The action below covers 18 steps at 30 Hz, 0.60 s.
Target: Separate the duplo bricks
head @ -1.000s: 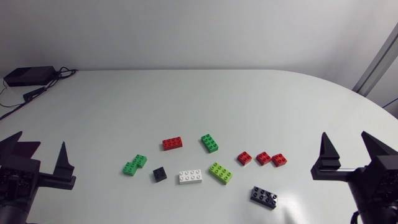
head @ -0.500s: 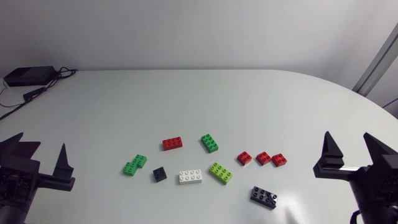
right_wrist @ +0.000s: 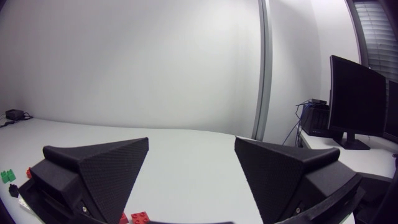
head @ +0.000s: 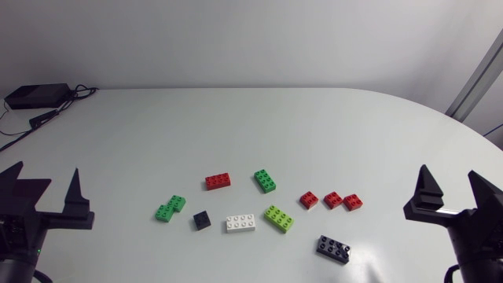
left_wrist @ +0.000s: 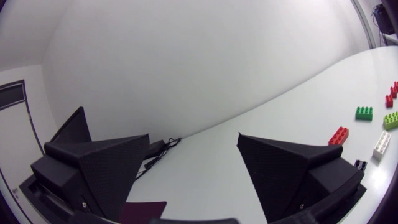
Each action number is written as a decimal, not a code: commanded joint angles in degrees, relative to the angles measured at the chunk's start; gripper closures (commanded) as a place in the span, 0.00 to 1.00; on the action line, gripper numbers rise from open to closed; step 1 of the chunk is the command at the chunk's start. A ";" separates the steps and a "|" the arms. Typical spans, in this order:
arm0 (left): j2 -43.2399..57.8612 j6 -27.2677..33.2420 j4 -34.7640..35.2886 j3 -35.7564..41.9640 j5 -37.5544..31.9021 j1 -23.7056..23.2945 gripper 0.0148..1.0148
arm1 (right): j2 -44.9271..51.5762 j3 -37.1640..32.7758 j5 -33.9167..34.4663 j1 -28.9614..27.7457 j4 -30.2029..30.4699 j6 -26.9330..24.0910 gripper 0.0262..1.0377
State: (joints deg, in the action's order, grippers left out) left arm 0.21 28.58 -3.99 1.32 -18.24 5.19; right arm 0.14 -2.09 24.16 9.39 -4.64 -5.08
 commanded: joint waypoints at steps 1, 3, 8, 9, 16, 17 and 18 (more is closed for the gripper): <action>-1.09 -5.90 -1.11 -1.50 0.05 1.22 0.03 | -0.49 2.35 0.01 -1.48 1.13 1.57 0.04; -1.09 -8.01 -1.37 -1.50 1.19 1.05 0.03 | -0.49 2.35 -0.43 -1.83 1.13 1.57 0.04; -1.09 -9.15 -1.20 -1.50 5.32 0.70 0.03 | -0.49 2.35 -9.49 -2.97 2.27 1.57 0.04; -1.09 -9.15 -0.85 -1.50 6.20 0.61 0.03 | -0.49 2.35 -12.39 -3.67 2.54 1.57 0.04; -1.00 -13.02 2.14 -1.50 9.89 -0.01 0.03 | -0.49 2.35 -24.34 -6.84 4.21 1.74 0.04; -1.00 -13.46 2.32 -1.50 10.15 -0.36 0.03 | -0.49 2.35 -24.34 -6.75 4.21 1.65 0.04; -1.00 -14.43 2.32 -1.50 10.15 -0.97 0.03 | -0.49 2.35 -24.34 -6.84 4.21 1.65 0.04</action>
State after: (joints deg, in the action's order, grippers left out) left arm 0.21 16.95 -1.74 1.28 -8.71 5.17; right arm 0.14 -2.09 0.30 2.98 -1.15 -4.84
